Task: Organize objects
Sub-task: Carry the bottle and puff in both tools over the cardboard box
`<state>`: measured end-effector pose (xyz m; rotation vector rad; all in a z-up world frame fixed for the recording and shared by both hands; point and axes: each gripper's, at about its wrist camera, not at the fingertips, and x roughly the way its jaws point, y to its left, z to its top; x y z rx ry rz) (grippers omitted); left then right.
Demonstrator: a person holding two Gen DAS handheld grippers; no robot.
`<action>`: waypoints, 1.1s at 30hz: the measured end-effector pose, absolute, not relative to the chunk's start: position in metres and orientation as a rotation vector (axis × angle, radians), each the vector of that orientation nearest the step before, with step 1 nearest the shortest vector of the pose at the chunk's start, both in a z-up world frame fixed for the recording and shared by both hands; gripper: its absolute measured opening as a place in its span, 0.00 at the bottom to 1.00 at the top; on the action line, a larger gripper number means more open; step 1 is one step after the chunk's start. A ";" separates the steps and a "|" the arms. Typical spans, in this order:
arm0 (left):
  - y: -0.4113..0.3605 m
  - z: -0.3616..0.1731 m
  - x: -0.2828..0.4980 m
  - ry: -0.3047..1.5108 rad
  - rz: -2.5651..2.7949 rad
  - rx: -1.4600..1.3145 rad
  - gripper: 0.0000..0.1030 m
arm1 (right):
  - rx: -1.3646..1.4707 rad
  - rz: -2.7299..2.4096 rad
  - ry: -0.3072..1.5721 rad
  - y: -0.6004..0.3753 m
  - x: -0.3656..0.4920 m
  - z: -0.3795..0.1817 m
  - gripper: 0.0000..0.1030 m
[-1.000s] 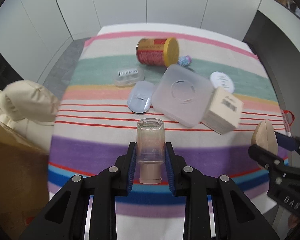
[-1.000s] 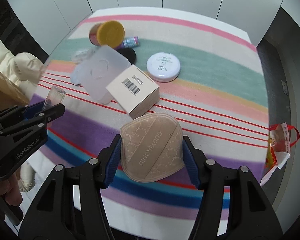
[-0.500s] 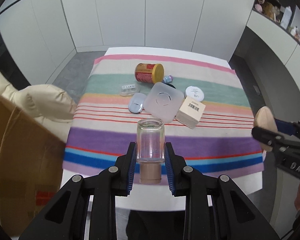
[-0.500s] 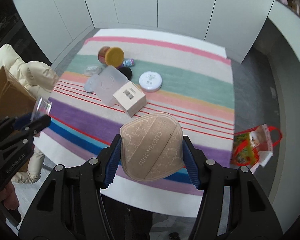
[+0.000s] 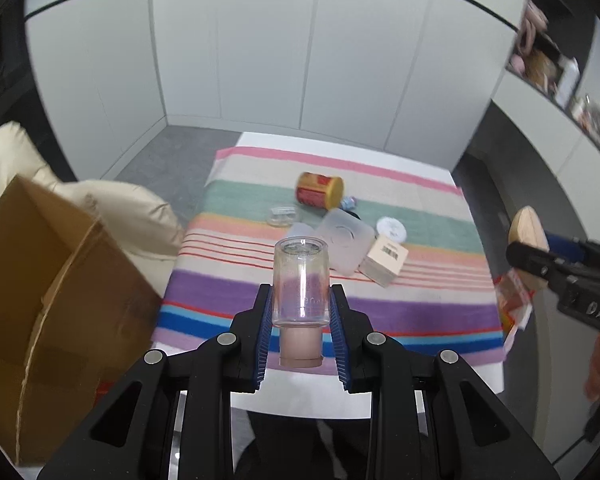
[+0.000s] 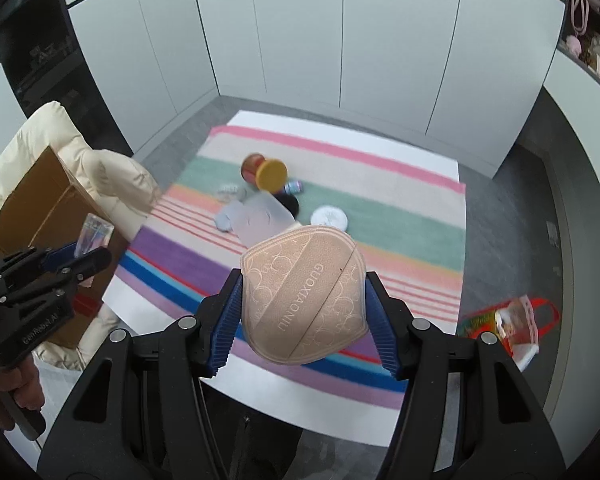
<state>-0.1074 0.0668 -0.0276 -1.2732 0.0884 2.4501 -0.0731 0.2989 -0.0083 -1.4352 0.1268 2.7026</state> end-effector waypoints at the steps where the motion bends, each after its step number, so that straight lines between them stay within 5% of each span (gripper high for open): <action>1: 0.061 -0.024 -0.106 0.074 2.459 -1.266 0.27 | -1.429 2.703 0.118 0.296 -0.075 -0.007 0.59; 18: -0.038 -0.015 -0.101 0.132 2.675 -1.178 0.27 | -1.506 2.836 0.037 0.187 -0.121 -0.021 0.59; 33: -0.148 -0.005 -0.093 -0.008 2.852 -1.217 0.27 | -1.508 3.053 -0.143 0.060 -0.136 -0.017 0.59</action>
